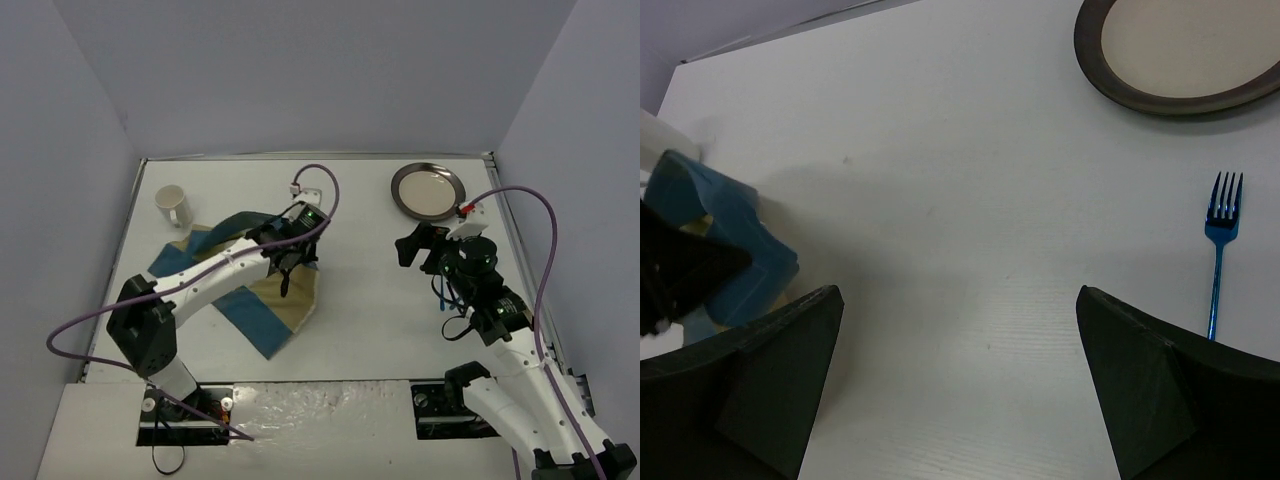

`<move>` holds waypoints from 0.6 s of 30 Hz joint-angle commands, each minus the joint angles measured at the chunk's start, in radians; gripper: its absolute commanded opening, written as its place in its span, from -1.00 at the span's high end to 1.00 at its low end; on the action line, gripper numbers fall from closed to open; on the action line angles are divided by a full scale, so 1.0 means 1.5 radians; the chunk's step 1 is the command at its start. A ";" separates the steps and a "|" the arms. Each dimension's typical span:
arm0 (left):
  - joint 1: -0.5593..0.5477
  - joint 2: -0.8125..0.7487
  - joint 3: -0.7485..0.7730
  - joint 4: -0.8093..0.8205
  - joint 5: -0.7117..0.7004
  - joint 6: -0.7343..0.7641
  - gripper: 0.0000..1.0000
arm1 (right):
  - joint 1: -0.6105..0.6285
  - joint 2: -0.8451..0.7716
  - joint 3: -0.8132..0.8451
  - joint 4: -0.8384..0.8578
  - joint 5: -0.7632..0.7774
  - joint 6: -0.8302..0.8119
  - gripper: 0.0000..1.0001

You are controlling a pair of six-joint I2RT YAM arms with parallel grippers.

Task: Set the dinner table for one person

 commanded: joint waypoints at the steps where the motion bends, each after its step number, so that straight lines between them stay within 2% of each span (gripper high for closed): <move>1: -0.079 -0.023 -0.032 -0.048 0.003 -0.027 0.52 | 0.004 0.042 0.002 0.043 -0.026 -0.005 -1.00; 4: -0.112 -0.036 -0.051 -0.038 0.009 -0.049 0.15 | 0.004 0.075 -0.010 0.043 -0.041 -0.006 -1.00; 7: -0.118 -0.079 -0.068 -0.031 -0.009 -0.059 -0.49 | 0.008 0.118 -0.022 0.042 -0.045 0.000 -1.00; 9: -0.116 -0.106 -0.075 -0.038 -0.043 -0.054 -0.71 | 0.016 0.147 -0.028 0.042 -0.035 0.000 -1.00; 12: -0.086 -0.150 -0.104 -0.044 -0.085 -0.053 -0.79 | 0.042 0.206 -0.028 0.044 -0.012 -0.003 -1.00; 18: 0.024 -0.274 -0.248 -0.004 -0.076 -0.106 -0.79 | 0.115 0.283 -0.015 0.085 0.020 -0.004 -1.00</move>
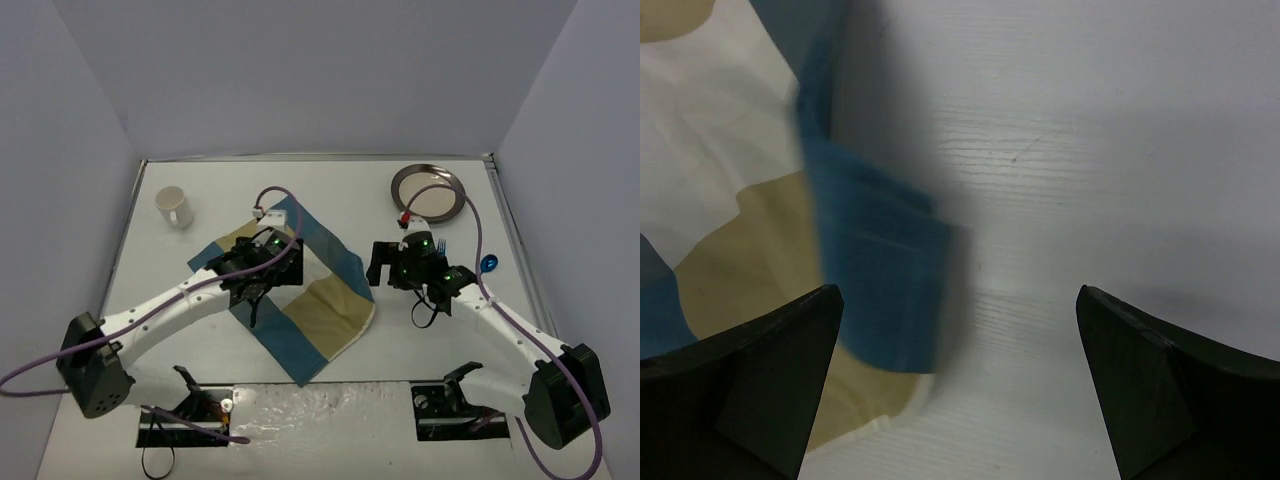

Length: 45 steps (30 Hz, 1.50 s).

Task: Set the dinner table for one person

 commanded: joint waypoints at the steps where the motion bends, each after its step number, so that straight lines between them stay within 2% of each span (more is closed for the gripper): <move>1: 0.071 -0.106 -0.098 0.041 -0.031 -0.055 -0.79 | 0.042 0.035 0.018 0.085 0.022 -0.006 -1.00; 5: 0.114 -0.143 -0.184 0.091 -0.023 -0.079 -0.79 | 0.058 0.072 0.041 0.104 0.032 -0.022 -1.00; 11: 0.214 -0.099 -0.244 0.172 0.026 -0.092 -0.72 | 0.071 0.154 0.090 0.107 0.085 -0.042 -1.00; 16: 0.266 -0.028 -0.231 0.197 0.047 -0.075 -0.59 | 0.075 0.235 0.138 0.117 0.121 -0.072 -0.98; 18: 0.280 0.002 -0.216 0.198 0.044 -0.071 -0.55 | 0.075 0.273 0.165 0.121 0.119 -0.099 -0.91; 31: 0.340 0.083 -0.201 0.222 0.063 -0.067 -0.43 | 0.082 0.571 0.472 0.167 0.044 -0.287 -0.68; 38: 0.357 0.117 -0.201 0.224 0.070 -0.065 -0.41 | 0.084 0.663 0.525 0.189 0.011 -0.307 -0.57; 42: 0.368 0.127 -0.209 0.225 0.081 -0.075 -0.40 | 0.085 0.693 0.527 0.188 0.007 -0.321 -0.44; 45: 0.379 0.141 -0.202 0.214 0.090 -0.078 -0.35 | 0.084 0.709 0.526 0.189 0.010 -0.320 -0.15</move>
